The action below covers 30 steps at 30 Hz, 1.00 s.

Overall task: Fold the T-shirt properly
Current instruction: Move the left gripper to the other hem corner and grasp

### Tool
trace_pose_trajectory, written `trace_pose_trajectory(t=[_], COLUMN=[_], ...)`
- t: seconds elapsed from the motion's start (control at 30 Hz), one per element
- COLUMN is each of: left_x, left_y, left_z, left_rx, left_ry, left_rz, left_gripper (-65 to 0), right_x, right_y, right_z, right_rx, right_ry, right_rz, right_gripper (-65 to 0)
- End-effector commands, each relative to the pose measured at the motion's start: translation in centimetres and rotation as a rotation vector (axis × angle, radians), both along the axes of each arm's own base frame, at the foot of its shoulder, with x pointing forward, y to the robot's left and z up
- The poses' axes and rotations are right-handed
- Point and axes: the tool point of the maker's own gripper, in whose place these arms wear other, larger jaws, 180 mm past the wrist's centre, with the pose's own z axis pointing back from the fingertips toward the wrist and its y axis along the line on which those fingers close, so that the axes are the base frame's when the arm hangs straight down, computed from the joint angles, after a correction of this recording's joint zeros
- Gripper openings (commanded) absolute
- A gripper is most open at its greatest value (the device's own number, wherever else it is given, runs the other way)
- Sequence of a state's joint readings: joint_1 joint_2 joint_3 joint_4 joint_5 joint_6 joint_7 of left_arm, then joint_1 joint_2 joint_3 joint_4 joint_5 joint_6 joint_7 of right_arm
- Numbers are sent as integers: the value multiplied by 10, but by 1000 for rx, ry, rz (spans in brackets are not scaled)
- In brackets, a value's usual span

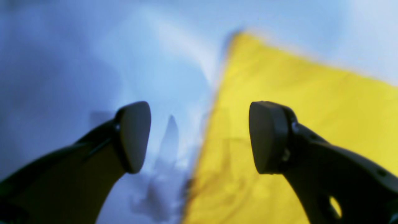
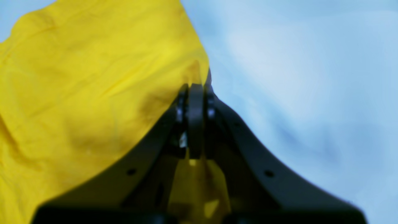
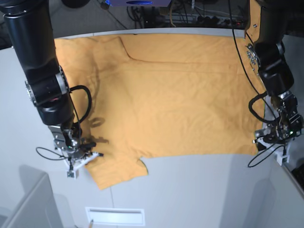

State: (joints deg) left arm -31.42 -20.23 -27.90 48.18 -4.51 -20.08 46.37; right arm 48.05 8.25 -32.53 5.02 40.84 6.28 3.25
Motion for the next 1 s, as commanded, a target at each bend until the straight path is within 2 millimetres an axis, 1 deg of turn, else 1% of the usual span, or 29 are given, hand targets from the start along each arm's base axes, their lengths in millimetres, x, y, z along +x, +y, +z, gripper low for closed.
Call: trace_pose_trajectory(t=[0.0,0.07,0.17,0.23,0.37,0.43,0.57,0.73,0.8,0.87,0.9,0.93,0.97], left_x=[16,25,43,53,59,57,48,42,34,28,25,22,21], left_y=[11,10,2,-5,-21,-22,-13,-11,-12,-13,-13,-14,-15], left_z=[19,14,11,7,-8,-13,-23,-29,-38,-46,-48,-52,-54], left_rx=[13,-12,-62,-55,-41,-43,-14,-14,-15,-14,-13,-15,-16], left_ry=[-55,-68,-115,-121,-111,-117,-98,-84,-63,-49,-44,-37,-32], left_rz=[11,17,30,8,-37,-33,24,26,25,24,24,22,21], left_gripper=[-176,-176,-176,-174,-174,-174,-174,-181,-188,-189,-196,-221,-262], right_x=[22,22,21,22,22,21,20,20,20,16,14,14,13], right_y=[-9,-11,-13,-13,-12,-11,-11,-8,-8,-8,-8,-8,-8], right_z=[30,30,30,30,30,28,27,27,26,21,19,19,18], right_rx=[-7,-9,-11,-11,-9,-8,-7,-5,-4,-5,-5,-5,-5], right_ry=[-78,-77,-78,-80,-78,-75,-74,-75,-74,-64,-61,-60,-58], right_rz=[-13,-15,-18,-18,-15,-14,-13,-10,-11,-10,-10,-10,-10], right_gripper=[-650,-650,-650,-650,-650,-650,-650,-650,-650,-650,-650,-650,-650])
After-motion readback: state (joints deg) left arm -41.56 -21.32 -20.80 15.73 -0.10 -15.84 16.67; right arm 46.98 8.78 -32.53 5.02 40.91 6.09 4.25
